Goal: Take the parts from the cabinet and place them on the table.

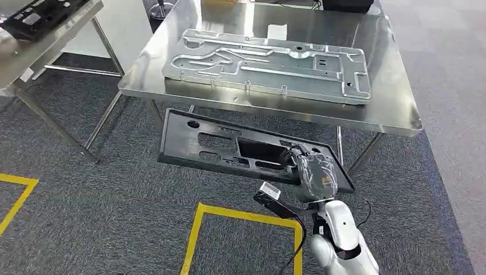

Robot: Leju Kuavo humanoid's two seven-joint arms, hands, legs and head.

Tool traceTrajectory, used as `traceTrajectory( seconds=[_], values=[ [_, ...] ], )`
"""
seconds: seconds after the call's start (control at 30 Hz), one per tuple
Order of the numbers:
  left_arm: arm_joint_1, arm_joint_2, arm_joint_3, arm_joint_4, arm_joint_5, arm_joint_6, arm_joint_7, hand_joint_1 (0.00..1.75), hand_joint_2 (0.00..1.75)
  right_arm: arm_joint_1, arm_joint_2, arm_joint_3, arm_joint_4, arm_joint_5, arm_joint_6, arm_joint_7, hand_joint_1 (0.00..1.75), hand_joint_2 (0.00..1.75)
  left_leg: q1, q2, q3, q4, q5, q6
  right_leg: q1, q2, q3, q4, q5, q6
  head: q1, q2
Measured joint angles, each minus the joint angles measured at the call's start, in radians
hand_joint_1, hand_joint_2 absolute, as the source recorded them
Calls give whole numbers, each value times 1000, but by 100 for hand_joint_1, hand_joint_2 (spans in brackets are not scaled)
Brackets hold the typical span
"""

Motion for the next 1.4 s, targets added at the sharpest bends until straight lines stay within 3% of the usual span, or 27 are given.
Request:
traceTrajectory(
  seconds=[0.07,0.1,0.13,0.2,0.23,0.27,0.3,0.37,0.4,0.47,0.53,0.57,0.6,0.63,0.67,0.73,0.77,0.87,0.93,0.97,1.03,1.1,1.13,1.17,1.23,1.33,1.4],
  values=[
    [2,0,0,1,-1,-4,0,0,0,-17,-5,7,13,33,29,19,175,175,3,-2,18,0,-17,-4,-10,-1,-71,51,-18,10,0,0],
    [2,0,-1,1,-1,-5,0,0,0,-31,-9,11,19,52,45,26,175,175,5,-3,31,0,-27,-8,-14,-1,-80,22,10,15,0,0],
    [2,0,-2,2,-1,-6,0,0,0,-45,-12,13,24,75,60,34,175,175,8,-4,47,1,-39,-14,-18,-2,-70,-38,62,18,0,0],
    [2,0,-5,2,-2,-8,0,0,0,-84,-25,24,37,137,94,49,175,175,12,-3,70,-1,-64,-27,-23,-9,-33,-195,205,20,2,0],
    [-2,1,-6,2,-2,-8,1,0,0,-105,-39,30,48,168,106,51,175,175,10,-3,87,9,-76,-35,-17,-12,-39,-221,205,13,3,0],
    [-5,1,-7,2,-2,-8,1,0,0,-127,-43,39,55,192,118,53,175,175,9,-3,81,5,-81,-42,-13,-9,-36,-217,180,-2,3,0],
    [-6,1,-9,2,-2,-8,1,0,0,-139,-46,43,58,210,123,55,175,175,6,-1,84,0,-87,-51,-10,-7,-34,-218,199,-10,2,0],
    [-5,1,-14,2,-2,-9,1,0,0,-162,-59,51,62,234,128,58,175,175,10,-2,97,13,-80,-59,-13,-3,-15,-221,188,-26,2,0],
    [-6,2,-16,2,-2,-9,1,0,0,-169,-61,58,62,242,129,59,175,175,14,0,82,51,-75,-62,-15,-5,1,-229,182,-34,3,0],
    [-9,1,-17,2,-2,-9,1,0,0,-191,-64,66,64,249,130,60,175,175,15,0,-1,193,-80,-67,-15,-5,21,-231,166,-46,0,0],
    [-7,3,-18,2,-2,-9,1,0,0,-198,-67,76,67,260,133,62,175,175,15,-1,-95,302,-161,-70,-13,-2,41,-231,145,-49,-2,0],
    [-4,3,-18,2,-1,-9,1,0,0,-198,-70,82,69,265,134,63,175,175,15,-1,-126,315,-194,-70,-12,0,55,-231,133,-49,-2,0],
    [-2,3,-18,2,-2,-9,1,0,0,-198,-72,87,71,269,135,63,175,175,15,0,-138,295,-195,-69,-11,1,70,-231,123,-48,-2,0],
    [-1,3,-19,2,-2,-9,1,0,0,-198,-73,90,73,270,135,64,175,175,15,0,-136,247,-168,-67,-10,2,86,-231,111,-47,-2,0],
    [-1,4,-19,2,-1,-9,1,0,0,-198,-74,93,74,273,135,64,175,175,14,0,-126,175,-107,-62,-9,2,104,-231,98,-45,-2,0],
    [5,6,-19,2,-1,-9,2,0,0,-202,-79,98,79,285,137,66,175,175,10,0,-124,48,78,-48,-6,3,123,-228,75,-38,0,0],
    [4,6,-19,3,-1,-9,4,0,0,-204,-79,105,83,292,140,66,175,175,4,1,-120,50,50,-49,-4,10,123,-231,67,-29,-2,0],
    [2,6,-20,3,0,-9,5,0,0,-208,-88,110,85,305,142,66,175,175,2,-3,-99,37,55,-33,-5,9,139,-228,70,-10,-1,0],
    [0,6,-21,3,0,-9,5,0,0,-211,-93,113,86,311,141,66,175,175,5,-3,-71,24,49,-21,-9,1,105,-157,76,-3,1,0],
    [-1,6,-21,3,0,-9,5,0,0,-214,-96,113,88,313,141,66,175,175,5,-4,-63,24,41,-16,-8,0,58,-86,61,0,0,0],
    [-2,6,-21,3,0,-9,5,0,0,-214,-101,113,92,315,141,66,175,175,3,-4,-46,24,24,-12,-8,0,-33,27,-2,5,0,0],
    [-1,5,-21,3,1,-9,5,0,0,-212,-103,115,99,316,142,63,175,175,3,-7,-24,24,4,-12,-8,0,-84,41,-23,7,1,0],
    [0,5,-21,3,1,-9,5,0,0,-211,-105,116,101,317,142,63,175,175,2,-9,-7,24,-8,-13,-7,0,-83,-3,6,4,2,0],
    [0,5,-21,3,2,-9,5,0,0,-211,-109,116,104,317,142,63,175,175,1,-11,9,24,-20,-14,-6,0,-68,-68,58,-1,2,0],
    [2,1,-21,4,3,-9,5,0,0,-211,-113,116,106,317,142,63,175,175,0,-11,31,20,-42,-21,4,-3,-38,-219,218,-23,3,0],
    [-3,-2,-21,6,3,-9,6,0,0,-210,-115,116,109,317,143,61,175,175,-2,-13,56,19,-49,-41,12,1,-27,-234,206,-35,3,0],
    [-3,-2,-21,6,3,-9,6,0,0,-210,-117,116,109,318,143,61,175,175,-4,-13,44,40,-42,-50,1,1,6,-252,198,-48,3,0]
  ],
)
